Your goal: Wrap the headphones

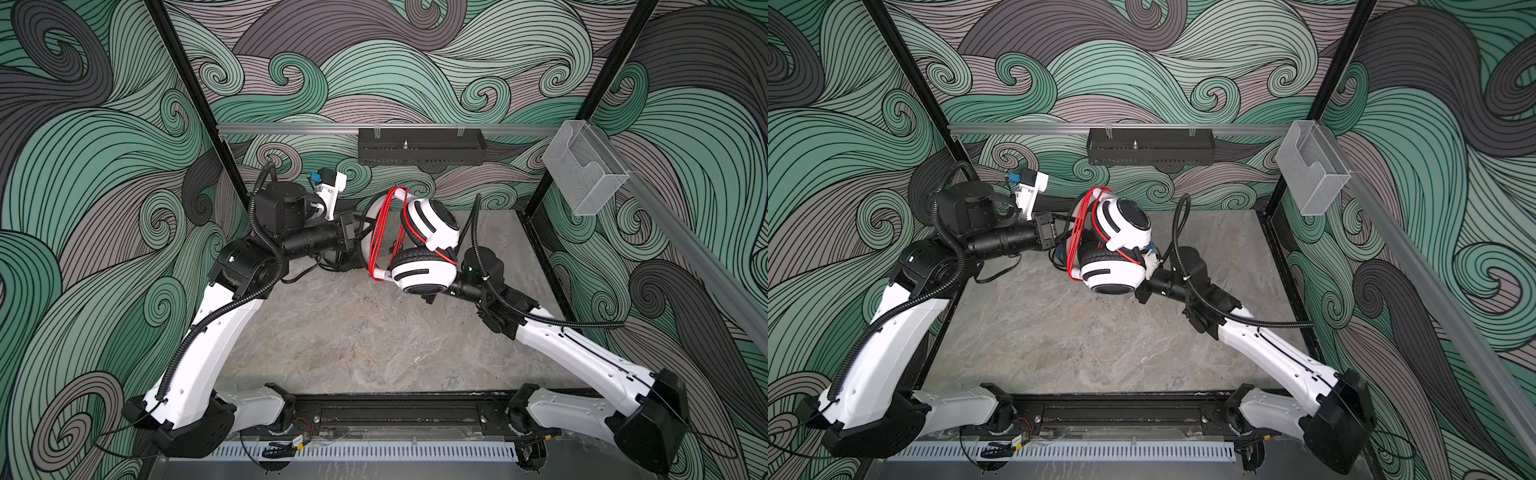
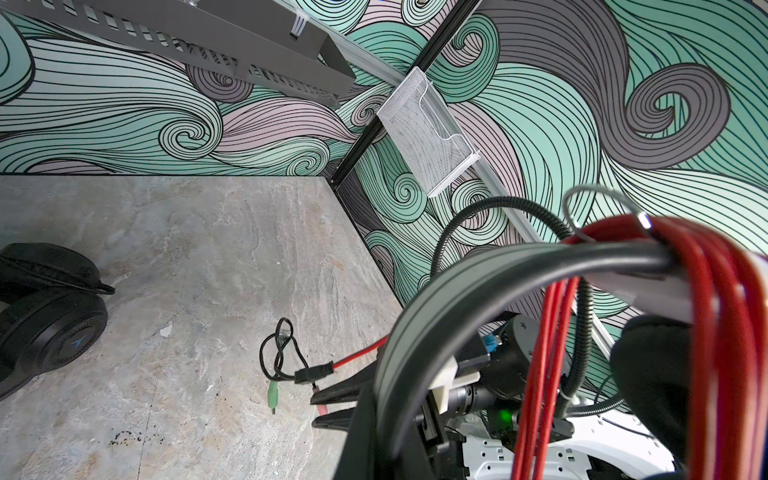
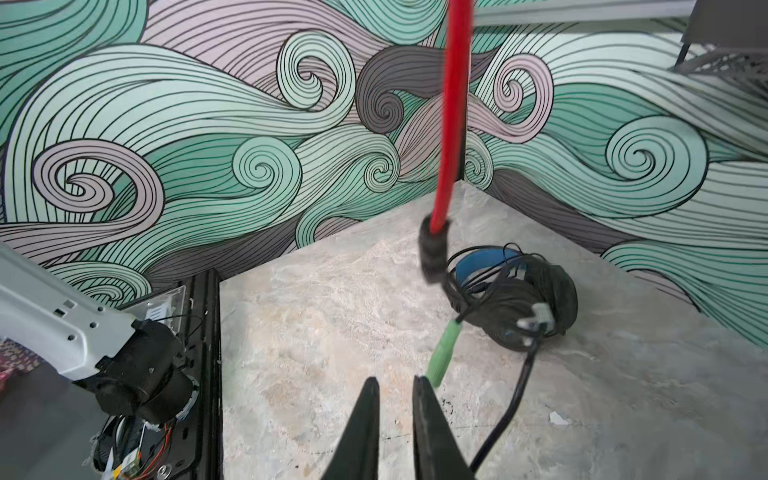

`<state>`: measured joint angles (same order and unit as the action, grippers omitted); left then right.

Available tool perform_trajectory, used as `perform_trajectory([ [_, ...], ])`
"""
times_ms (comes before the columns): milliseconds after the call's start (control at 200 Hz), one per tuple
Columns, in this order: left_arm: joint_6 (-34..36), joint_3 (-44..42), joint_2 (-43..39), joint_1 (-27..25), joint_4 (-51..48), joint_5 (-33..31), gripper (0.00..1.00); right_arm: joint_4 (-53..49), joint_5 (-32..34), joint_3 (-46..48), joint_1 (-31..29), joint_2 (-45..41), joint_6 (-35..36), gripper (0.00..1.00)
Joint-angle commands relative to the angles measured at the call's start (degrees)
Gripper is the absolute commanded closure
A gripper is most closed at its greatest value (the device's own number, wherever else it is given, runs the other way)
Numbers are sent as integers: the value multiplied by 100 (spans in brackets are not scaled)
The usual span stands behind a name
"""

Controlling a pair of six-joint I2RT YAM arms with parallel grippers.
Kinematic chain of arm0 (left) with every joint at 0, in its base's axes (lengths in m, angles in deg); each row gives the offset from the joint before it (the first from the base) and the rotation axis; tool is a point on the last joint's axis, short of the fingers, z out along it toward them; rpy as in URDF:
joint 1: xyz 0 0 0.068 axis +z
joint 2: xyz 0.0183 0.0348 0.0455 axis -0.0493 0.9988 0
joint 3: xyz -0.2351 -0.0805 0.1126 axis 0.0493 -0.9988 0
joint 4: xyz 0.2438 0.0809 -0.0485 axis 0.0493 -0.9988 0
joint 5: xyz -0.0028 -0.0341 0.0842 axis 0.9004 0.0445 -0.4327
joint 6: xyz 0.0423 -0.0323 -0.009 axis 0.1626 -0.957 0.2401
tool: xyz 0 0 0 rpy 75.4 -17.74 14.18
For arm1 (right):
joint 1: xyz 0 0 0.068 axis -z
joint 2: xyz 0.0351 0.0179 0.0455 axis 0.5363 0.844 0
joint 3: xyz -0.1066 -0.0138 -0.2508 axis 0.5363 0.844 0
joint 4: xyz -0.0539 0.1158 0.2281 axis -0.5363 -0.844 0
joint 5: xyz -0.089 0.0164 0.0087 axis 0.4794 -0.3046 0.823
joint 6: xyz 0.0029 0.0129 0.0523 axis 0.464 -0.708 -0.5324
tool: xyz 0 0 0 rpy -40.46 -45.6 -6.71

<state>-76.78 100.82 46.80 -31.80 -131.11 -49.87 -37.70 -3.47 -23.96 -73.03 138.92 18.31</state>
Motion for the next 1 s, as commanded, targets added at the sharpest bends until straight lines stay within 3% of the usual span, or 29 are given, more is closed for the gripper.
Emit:
perform_trajectory([
  [0,-244,289,-16,-30,465,159,100,163,-217,99,-36,-25,-95,77],
  [75,-244,242,-41,-30,465,144,100,223,-153,89,-36,-80,-133,64],
  [210,-236,224,-88,-32,438,136,100,-19,232,83,-54,-329,-4,52],
  [365,-227,215,-112,-30,426,150,100,-206,743,284,-54,-823,84,48],
  [570,-253,143,-155,-30,451,142,100,-558,917,261,-54,-1176,306,43],
  [670,-262,117,-172,-30,457,135,100,-621,986,152,-53,-1053,375,36],
  [996,-326,33,-192,-47,499,141,100,-607,1188,-460,-174,-371,535,35],
])
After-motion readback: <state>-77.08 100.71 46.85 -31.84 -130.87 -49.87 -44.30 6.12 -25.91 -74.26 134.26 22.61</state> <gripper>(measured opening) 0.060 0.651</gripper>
